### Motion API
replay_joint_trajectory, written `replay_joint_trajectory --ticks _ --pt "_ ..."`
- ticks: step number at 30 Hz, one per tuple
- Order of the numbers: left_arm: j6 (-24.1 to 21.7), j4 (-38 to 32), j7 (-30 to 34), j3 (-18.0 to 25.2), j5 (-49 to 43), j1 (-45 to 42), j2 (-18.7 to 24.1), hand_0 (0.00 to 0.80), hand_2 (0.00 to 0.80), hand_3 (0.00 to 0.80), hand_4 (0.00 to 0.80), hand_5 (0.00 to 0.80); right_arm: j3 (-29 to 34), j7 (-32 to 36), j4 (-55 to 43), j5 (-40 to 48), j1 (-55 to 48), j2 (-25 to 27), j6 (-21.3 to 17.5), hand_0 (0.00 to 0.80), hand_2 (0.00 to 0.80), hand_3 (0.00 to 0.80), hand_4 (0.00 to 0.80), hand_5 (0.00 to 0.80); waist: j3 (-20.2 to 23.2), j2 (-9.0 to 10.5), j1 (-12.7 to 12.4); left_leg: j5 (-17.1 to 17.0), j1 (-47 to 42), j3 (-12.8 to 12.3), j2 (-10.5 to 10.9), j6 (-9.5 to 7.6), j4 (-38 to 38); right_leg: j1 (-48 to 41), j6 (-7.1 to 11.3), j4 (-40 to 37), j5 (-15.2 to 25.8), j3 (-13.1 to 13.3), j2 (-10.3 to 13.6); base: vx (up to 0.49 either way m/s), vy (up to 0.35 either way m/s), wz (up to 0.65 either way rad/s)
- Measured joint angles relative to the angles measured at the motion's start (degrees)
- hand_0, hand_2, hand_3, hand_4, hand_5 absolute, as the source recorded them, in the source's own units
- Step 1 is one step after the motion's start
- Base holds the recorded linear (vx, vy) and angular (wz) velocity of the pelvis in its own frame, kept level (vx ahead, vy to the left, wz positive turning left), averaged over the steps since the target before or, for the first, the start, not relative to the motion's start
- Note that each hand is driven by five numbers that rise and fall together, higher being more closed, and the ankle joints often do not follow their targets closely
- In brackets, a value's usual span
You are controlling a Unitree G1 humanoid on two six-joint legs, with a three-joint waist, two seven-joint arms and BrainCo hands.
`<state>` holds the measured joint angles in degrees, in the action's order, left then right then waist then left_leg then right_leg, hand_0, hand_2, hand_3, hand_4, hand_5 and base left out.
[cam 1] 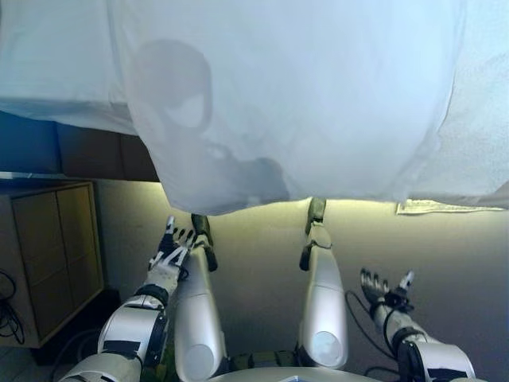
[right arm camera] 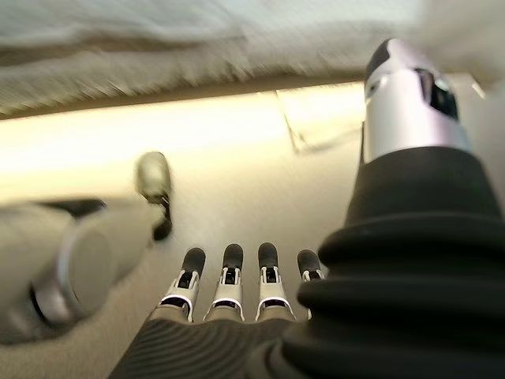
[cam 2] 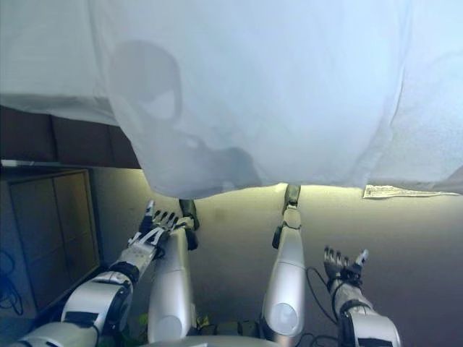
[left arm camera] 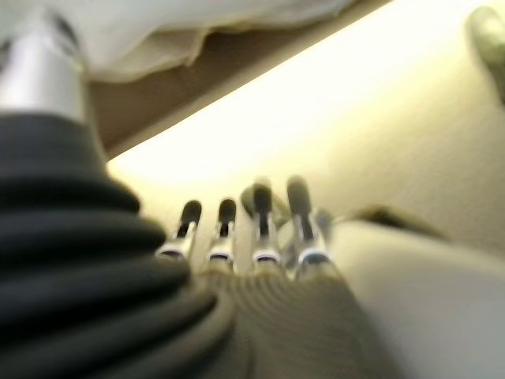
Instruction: Make the bed neatly
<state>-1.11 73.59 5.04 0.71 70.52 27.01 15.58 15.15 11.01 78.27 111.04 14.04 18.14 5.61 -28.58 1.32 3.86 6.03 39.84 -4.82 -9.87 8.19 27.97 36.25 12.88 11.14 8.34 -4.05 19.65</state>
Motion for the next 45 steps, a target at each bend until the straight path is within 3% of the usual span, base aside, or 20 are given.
replay_joint_trajectory --ticks 7,10,13,16,19,26,28,32,34,38,45 --pt "2.41 -1.43 1.86 3.77 3.41 -6.12 0.58 0.0 0.0 0.0 0.0 0.0 3.34 0.58 0.09 0.13 -0.66 3.07 0.38 0.0 0.0 0.0 0.0 0.0 -0.54 -2.31 -0.6 -0.42 -6.43 -0.98 1.22 -0.27 -3.17 -6.69 0.21 -3.62 1.12 -1.6 1.5 0.049 0.046 0.04" --pt "2.59 -10.27 7.79 4.99 7.18 -10.3 -0.62 0.0 0.0 0.0 0.0 0.0 3.45 4.91 -6.51 -0.24 -0.73 5.28 -3.1 0.0 0.0 0.0 0.0 0.0 -0.56 -4.75 -1.18 -1.05 -9.53 -1.26 2.15 -0.13 -4.89 -9.8 0.62 -5.08 1.37 -1.86 2.33 0.019 0.005 0.06" --pt "1.23 -23.61 15.04 2.19 10.61 -14.12 -2.07 0.0 0.0 0.0 0.0 0.0 3.47 10.31 -18.11 -4.49 -0.55 5.36 -7.58 0.0 0.0 0.0 0.0 0.0 -0.32 -6.32 -2.0 -1.71 -10.69 -1.2 2.51 -0.05 -6.25 -10.76 0.66 -5.31 1.36 -2.58 2.58 -0.018 -0.049 0.08" --pt "0.71 -32.39 19.29 -1.79 12.76 -14.44 -2.81 0.0 0.0 0.0 0.0 0.0 2.03 14.47 -26.89 -9.75 0.38 5.3 -11.05 0.0 0.0 0.0 0.0 0.0 -0.33 -6.85 -3.08 -2.71 -11.73 -1.0 2.38 0.13 -7.47 -11.69 0.63 -5.3 1.32 -3.27 2.52 -0.016 -0.138 0.08" --pt "1.19 -37.7 23.42 -1.99 13.53 -14.34 -4.2 0.0 0.0 0.0 0.0 0.0 -1.64 19.28 -32.74 -18.57 0.49 5.26 -13.48 0.0 0.0 0.0 0.0 0.0 -0.26 -6.92 -3.38 -3.3 -12.32 0.06 2.02 0.18 -8.1 -13.07 0.46 -5.29 1.08 -4.61 2.42 -0.025 -0.156 0.16" --pt "7.43 -38.22 34.26 -2.01 15.55 -12.91 -5.9 0.0 0.0 0.0 0.0 0.0 -11.86 31.91 -38.03 -30.37 0.74 3.55 -14.17 0.0 0.0 0.0 0.0 0.0 -0.32 -5.87 -3.67 -4.85 -12.09 1.84 1.0 1.06 -9.36 -13.27 -0.45 -4.56 0.57 -6.31 0.77 -0.013 -0.145 0.07" --pt "10.36 -34.7 38.81 -2.52 20.01 -9.9 -6.04 0.0 0.0 0.0 0.0 0.0 -13.45 33.12 -37.17 -30.6 2.99 2.23 -13.79 0.0 0.0 0.0 0.0 0.0 -0.34 -4.51 -3.38 -4.9 -11.85 1.99 0.62 1.16 -9.12 -13.01 -0.75 -3.98 0.35 -6.45 0.44 -0.091 -0.128 -0.01" --pt "12.07 -25.04 45.11 -2.9 23.75 0.69 -5.58 0.0 0.0 0.0 0.0 0.0 -18.62 34.39 -37.02 -31.22 9.53 1.35 -11.47 0.0 0.0 0.0 0.0 0.0 -0.34 -0.98 -3.09 -5.1 -5.78 2.75 -0.21 1.19 -7.08 -7.49 -1.53 -3.15 1.09 -6.27 -0.53 -0.063 -0.037 -0.04" --pt "12.51 -24.52 47.2 -3.17 23.72 4.16 -5.65 0.0 0.0 0.0 0.0 0.0 -20.76 35.04 -37.07 -32.0 12.94 1.13 -9.31 0.0 0.0 0.0 0.0 0.0 -0.55 0.34 -3.13 -5.45 -2.32 3.17 -0.21 1.12 -6.32 -4.62 -1.65 -3.13 1.75 -6.29 -0.63 -0.004 0.05 0.03" --pt "13.08 -24.63 51.76 -6.03 22.36 6.19 -5.7 0.0 0.0 0.0 0.0 0.0 -23.59 36.98 -36.46 -33.89 18.71 1.22 -5.45 0.0 0.0 0.0 0.0 0.0 -0.71 0.88 -3.62 -5.75 2.54 3.44 0.18 0.98 -5.76 -0.34 -1.59 -3.43 2.5 -6.29 -0.36 -0.006 0.02 0.03" --pt "11.63 -25.09 53.91 -12.07 15.75 9.52 -5.1 0.0 0.0 0.0 0.0 0.0 -25.09 37.95 -34.76 -33.5 28.19 3.2 -3.95 0.0 0.0 0.0 0.0 0.0 -0.78 0.95 -5.04 -6.39 10.69 4.15 0.38 1.08 -5.31 7.38 -1.32 -3.36 3.21 -6.63 -0.3 -0.023 0.033 0.02"
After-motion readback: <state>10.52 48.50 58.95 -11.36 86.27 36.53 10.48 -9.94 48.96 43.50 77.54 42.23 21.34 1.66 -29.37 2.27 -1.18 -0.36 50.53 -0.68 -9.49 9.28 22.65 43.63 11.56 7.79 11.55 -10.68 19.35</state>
